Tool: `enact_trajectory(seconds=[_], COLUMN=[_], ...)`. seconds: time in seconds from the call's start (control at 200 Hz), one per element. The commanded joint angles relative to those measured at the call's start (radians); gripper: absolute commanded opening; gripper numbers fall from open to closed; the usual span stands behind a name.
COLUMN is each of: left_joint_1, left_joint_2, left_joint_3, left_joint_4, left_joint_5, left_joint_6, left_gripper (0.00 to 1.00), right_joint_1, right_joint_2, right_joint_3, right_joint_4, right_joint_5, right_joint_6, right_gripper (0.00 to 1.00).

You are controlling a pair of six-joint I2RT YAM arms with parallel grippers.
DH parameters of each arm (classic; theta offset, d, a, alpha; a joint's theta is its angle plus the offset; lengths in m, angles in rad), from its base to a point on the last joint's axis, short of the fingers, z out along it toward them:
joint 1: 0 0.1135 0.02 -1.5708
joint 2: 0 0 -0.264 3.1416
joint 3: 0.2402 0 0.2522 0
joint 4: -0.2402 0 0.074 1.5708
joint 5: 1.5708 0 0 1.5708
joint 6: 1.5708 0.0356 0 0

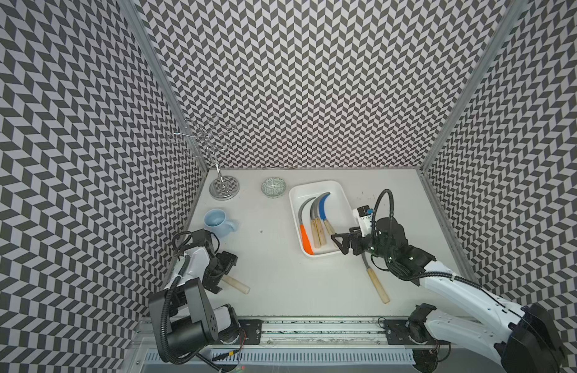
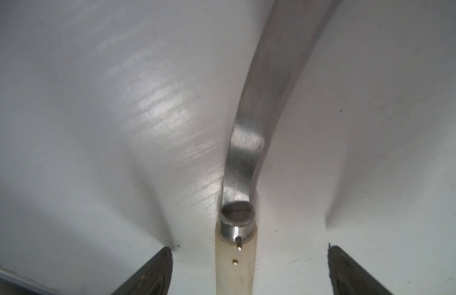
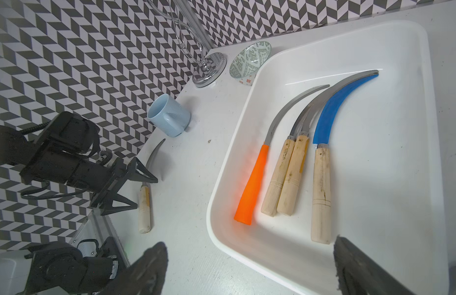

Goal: Put small sickles into storage boxes
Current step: Pick up the sickle at the center of the board.

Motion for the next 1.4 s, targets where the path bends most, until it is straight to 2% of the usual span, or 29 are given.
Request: enact_trajectory(seconds=[0.0,0.065,0.16,0.331,0.516,0.646,0.711,1.237,1.337,1.392], left_joint_1=[0.011,0.014,0.015,0.016,0.019,0.019,0.019,0.009,0.008,0.008], left_joint_2=[0.012,0.016,0.027,0.04,0.048,0.064,0.073,0.148,0.139,0.131], left_joint_3=[-0.008,-0.004,-0.003,-0.005,-0.008,-0.005,-0.001,0.0,-0.002,-0.004], left_joint_4=[0.035,0.037,0.031,0.032,0.044,0.046,0.048,0.095,0.094,0.095], left_joint_5=[0.013,0.009,0.001,-0.004,0.001,0.0,-0.001,0.006,0.005,0.006], left_joint_6=[0.006,0.004,0.001,-0.008,-0.013,-0.013,-0.013,-0.032,-0.033,-0.034], left_gripper=[0.96,0.96,0.92,0.75,0.63,0.62,0.57,0.58,0.55,0.47], right_joint_1=[-0.009,-0.009,-0.013,-0.014,-0.014,-0.014,-0.014,-0.014,-0.014,-0.014], right_joint_2=[-0.005,-0.003,-0.002,-0.001,-0.002,-0.004,-0.004,-0.005,-0.004,-0.004], right_joint_3=[-0.005,-0.005,-0.005,-0.005,-0.005,-0.006,-0.007,-0.009,-0.008,-0.009], right_joint_4=[0.047,0.046,0.046,0.046,0.045,0.046,0.046,0.044,0.043,0.043], right_joint_5=[-0.012,-0.015,-0.017,-0.021,-0.026,-0.027,-0.027,-0.027,-0.03,-0.031], right_joint_6=[0.006,0.006,0.006,0.008,0.008,0.009,0.009,0.009,0.009,0.009], right_gripper=[1.0,1.0,1.0,1.0,1.0,1.0,1.0,1.0,1.0,1.0])
